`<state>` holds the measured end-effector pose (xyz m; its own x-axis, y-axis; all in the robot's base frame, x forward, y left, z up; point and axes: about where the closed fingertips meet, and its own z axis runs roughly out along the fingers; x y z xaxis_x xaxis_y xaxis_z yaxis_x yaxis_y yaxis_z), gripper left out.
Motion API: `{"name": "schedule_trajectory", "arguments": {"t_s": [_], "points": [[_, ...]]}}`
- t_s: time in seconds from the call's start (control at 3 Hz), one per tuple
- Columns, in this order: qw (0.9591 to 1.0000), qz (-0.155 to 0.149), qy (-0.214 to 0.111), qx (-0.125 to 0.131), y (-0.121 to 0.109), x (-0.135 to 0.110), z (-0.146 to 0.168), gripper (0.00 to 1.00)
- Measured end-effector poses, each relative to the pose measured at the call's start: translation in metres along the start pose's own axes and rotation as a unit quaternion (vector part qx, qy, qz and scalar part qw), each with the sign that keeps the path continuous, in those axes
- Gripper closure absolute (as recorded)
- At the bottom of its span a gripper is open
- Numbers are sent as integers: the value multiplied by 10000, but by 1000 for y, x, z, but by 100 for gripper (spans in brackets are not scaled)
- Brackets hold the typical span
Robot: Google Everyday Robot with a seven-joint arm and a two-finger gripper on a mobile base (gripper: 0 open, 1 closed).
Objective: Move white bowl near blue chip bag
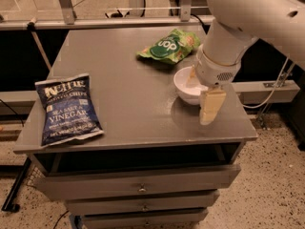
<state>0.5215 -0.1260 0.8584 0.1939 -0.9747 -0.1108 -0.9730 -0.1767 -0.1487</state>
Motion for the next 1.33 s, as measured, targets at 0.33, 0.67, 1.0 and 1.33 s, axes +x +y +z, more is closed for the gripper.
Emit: {"name": "schedule_trajectory", "arguments": {"t_s": [0.33, 0.67, 1.0, 1.33], "points": [[9999, -28, -104, -107, -6, -2, 14, 56], [9998, -58, -173, -70, -12, -3, 14, 79], [9986, -206, -326, 367, -21, -13, -15, 100], [9986, -206, -326, 368, -21, -13, -15, 100]]}}
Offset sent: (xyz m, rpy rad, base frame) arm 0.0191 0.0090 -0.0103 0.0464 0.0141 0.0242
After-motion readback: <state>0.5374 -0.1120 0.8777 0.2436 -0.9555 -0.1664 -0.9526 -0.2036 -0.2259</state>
